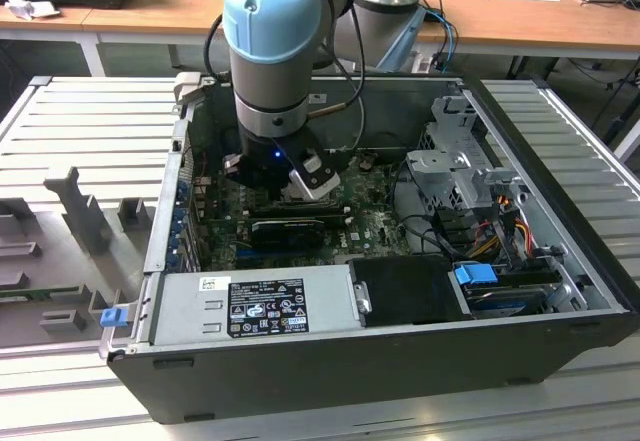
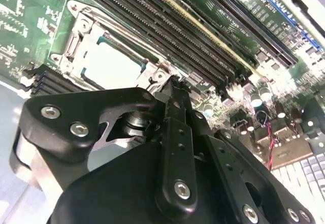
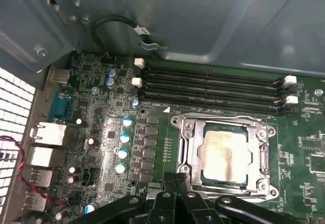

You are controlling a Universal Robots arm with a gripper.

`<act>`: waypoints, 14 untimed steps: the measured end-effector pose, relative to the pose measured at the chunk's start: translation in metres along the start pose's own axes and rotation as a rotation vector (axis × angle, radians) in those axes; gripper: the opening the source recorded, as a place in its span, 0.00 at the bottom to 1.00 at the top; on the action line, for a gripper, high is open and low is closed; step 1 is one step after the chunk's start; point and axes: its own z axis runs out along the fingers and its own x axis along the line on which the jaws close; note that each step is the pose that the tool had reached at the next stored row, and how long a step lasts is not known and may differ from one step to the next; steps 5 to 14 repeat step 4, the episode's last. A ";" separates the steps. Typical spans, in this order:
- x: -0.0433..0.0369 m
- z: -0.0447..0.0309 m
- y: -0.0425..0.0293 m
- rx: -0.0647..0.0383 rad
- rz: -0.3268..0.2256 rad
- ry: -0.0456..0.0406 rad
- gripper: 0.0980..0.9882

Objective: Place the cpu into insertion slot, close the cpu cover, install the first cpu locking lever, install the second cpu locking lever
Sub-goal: 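Install the second cpu locking lever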

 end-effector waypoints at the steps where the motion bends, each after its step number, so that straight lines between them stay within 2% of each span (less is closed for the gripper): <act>1: 0.0000 -0.0011 0.0003 0.000 0.000 0.0000 0.01; 4: -0.0001 -0.0038 0.0011 0.000 0.000 -0.0001 0.01; 14: -0.0001 -0.0038 0.0011 0.000 0.000 -0.0001 0.01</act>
